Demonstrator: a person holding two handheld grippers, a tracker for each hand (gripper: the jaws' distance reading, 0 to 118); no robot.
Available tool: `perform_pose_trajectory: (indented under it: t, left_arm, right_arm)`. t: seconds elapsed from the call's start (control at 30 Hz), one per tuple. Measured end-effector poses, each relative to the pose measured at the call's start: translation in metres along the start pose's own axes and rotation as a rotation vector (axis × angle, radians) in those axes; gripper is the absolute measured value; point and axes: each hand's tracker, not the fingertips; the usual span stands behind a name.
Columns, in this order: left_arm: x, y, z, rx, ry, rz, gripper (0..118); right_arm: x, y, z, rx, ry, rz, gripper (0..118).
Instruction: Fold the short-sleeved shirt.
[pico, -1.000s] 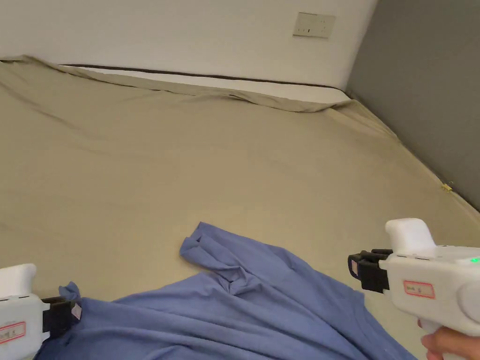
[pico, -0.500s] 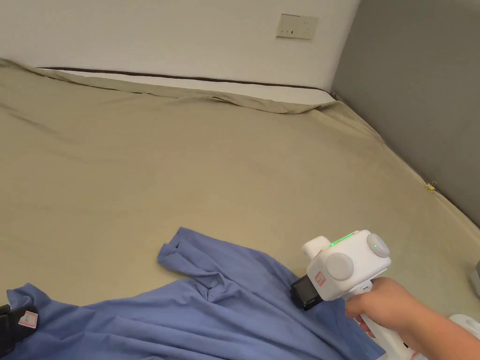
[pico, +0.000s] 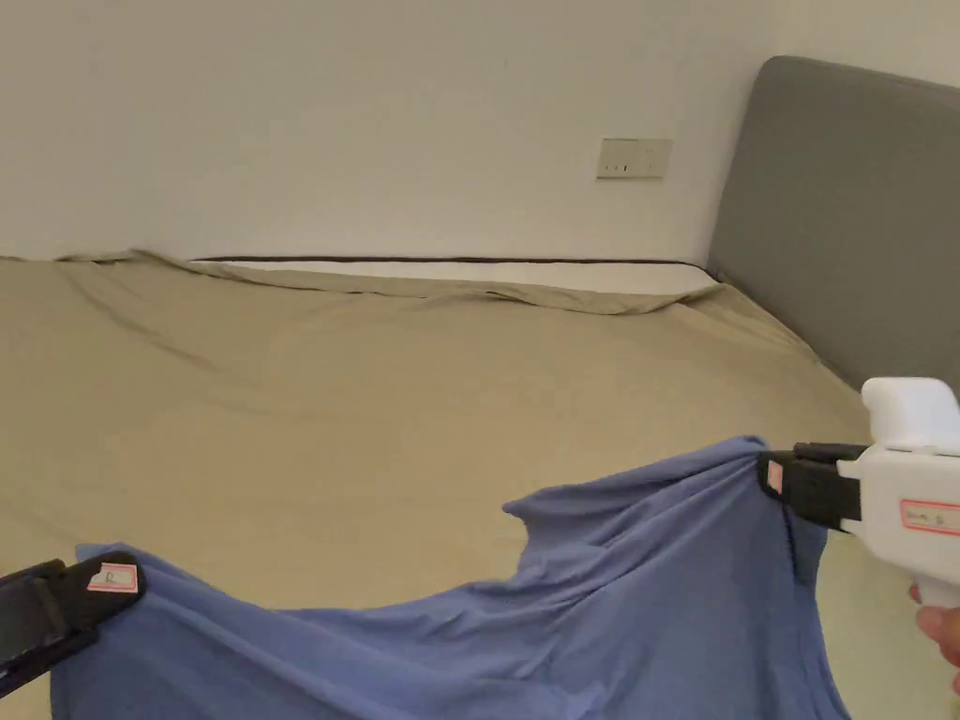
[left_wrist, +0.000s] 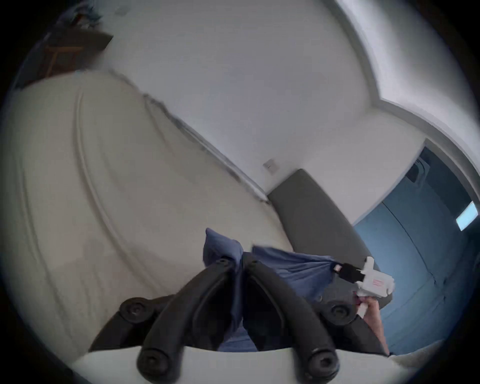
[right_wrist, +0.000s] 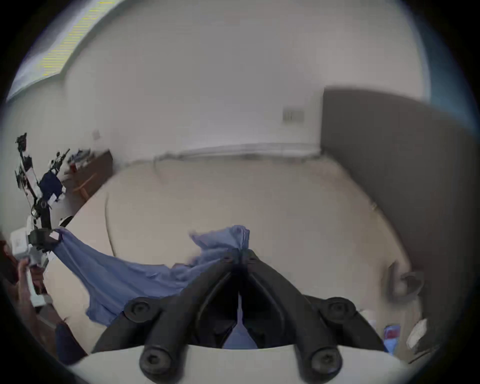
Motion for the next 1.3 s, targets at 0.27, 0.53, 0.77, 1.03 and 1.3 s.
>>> perform_pose_trajectory:
  t: [0.27,0.53,0.77,1.03,1.3]
  left_arm:
    - [0.065,0.125,0.058,0.183,0.067,-0.178,3]
    - [0.106,0.213,0.073,0.281,0.128,-0.249,3]
    - [0.107,0.280,0.043,0.255,0.222,-0.178,3]
    - [0.105,0.350,-0.020,0.219,0.332,-0.228,3]
    - [0.062,0.383,-0.066,0.272,0.318,-0.144,4]
  right_arm:
    - [-0.009,0.121,0.128,0.208,-0.146,0.139,3]
    - [-0.019,0.209,0.148,0.232,-0.226,0.146,3]
    - [-0.025,0.277,0.117,0.185,-0.263,0.095,3]
    - [-0.058,0.347,0.036,0.066,-0.304,0.102,3]
    - [-0.072,0.371,-0.046,0.049,-0.282,0.188,3]
